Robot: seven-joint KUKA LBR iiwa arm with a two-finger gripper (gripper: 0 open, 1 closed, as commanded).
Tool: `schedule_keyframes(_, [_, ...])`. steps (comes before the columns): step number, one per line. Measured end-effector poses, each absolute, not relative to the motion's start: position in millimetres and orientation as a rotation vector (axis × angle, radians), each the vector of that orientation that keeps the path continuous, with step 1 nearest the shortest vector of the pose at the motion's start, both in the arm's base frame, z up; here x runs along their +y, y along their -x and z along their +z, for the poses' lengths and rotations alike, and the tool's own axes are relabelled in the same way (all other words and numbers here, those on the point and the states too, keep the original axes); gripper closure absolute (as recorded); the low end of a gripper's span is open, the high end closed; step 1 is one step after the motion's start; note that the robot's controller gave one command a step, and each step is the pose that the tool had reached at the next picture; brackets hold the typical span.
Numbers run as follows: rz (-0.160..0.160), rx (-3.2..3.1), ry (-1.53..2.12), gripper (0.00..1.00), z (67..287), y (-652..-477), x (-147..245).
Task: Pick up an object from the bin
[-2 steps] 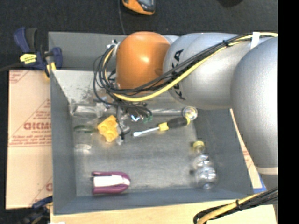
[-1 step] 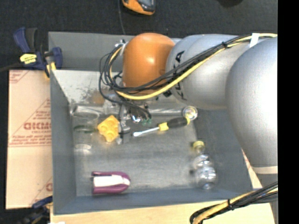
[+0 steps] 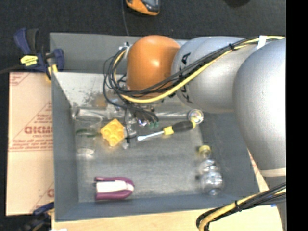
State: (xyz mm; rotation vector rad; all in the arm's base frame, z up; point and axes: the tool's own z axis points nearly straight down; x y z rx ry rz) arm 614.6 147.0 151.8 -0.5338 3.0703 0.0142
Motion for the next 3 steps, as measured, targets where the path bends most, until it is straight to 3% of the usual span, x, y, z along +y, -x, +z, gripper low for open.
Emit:
schedule_keyframes(1, [0.018, 3.097, 0.311, 0.00, 100.3, -615.3, 142.4])
schedule_keyframes(2, [0.022, 3.083, 0.369, 1.00, 78.7, -619.0, 133.5])
schedule_keyframes(3, [0.023, 3.083, 0.368, 1.00, 78.7, -619.0, 133.4])
